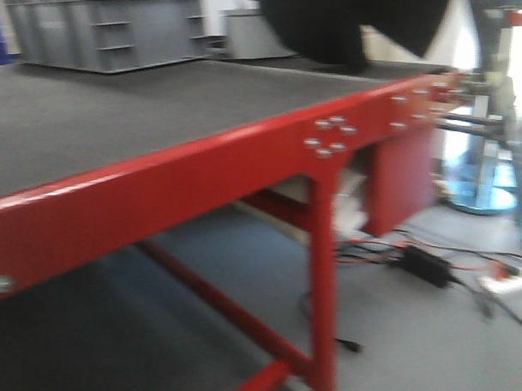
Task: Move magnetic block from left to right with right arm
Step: 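Keep holding the cube while turning and driving to the second table, then position the robot at the second table with the cube held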
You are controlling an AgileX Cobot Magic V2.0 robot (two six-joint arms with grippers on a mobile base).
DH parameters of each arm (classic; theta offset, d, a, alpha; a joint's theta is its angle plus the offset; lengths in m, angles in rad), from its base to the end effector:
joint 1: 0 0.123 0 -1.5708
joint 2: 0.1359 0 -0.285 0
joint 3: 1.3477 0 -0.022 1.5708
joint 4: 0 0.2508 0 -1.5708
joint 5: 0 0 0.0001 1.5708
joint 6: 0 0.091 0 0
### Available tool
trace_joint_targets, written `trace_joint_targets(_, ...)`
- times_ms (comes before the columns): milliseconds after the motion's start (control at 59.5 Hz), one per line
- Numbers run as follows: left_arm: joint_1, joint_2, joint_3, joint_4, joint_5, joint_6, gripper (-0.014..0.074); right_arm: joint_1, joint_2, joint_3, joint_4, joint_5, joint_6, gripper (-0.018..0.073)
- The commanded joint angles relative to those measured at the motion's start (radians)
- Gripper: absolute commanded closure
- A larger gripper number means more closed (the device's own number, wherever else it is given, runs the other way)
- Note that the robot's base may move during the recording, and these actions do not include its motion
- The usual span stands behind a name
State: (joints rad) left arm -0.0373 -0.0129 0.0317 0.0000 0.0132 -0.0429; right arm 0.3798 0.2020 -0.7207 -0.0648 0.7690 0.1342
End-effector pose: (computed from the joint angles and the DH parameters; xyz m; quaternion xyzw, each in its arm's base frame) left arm 0.0567 -0.0021 0.2020 -0.0019 0.6873 -0.0291 0.7258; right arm 0.0149 0.0015 0.3636 -0.0965 0.7558 0.1332 0.6338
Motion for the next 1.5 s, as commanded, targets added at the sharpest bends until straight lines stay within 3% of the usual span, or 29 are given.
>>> trace_joint_targets(0, 0.002, -0.010, 0.009, 0.000, -0.089, -0.004, 0.0713, -0.003, 0.021, -0.027, -0.006, -0.085, -0.008, 0.0376)
trace_joint_targets(1480, 0.002, -0.010, 0.009, 0.000, -0.089, -0.004, 0.0713, -0.003, 0.021, -0.027, -0.006, -0.085, -0.008, 0.0376)
